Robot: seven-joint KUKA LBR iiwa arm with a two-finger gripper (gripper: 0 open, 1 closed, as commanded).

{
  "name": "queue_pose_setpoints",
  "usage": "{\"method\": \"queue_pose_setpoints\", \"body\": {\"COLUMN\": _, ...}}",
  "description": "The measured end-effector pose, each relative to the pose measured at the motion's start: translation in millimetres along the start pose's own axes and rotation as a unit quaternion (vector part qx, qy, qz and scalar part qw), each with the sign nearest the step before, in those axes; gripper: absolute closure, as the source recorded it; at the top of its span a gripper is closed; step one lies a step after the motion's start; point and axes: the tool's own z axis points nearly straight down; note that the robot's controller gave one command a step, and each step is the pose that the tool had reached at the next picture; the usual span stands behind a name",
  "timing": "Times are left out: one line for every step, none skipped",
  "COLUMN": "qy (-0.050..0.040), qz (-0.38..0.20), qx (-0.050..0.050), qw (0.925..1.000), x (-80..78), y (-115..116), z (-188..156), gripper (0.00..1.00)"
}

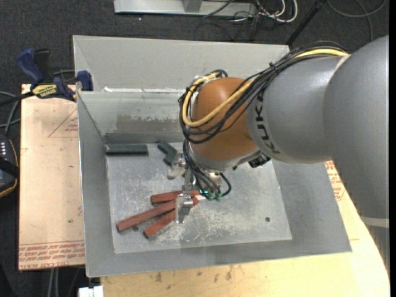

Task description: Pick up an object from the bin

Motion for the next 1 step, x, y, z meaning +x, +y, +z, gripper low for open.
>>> {"method": "queue_pose_setpoints", "body": {"qy": -0.0035, "qz": 0.001, "qx": 0.0, "qw": 1.0, "x": -2.1, "y": -0.5, "z": -3.6, "gripper": 0.0}}
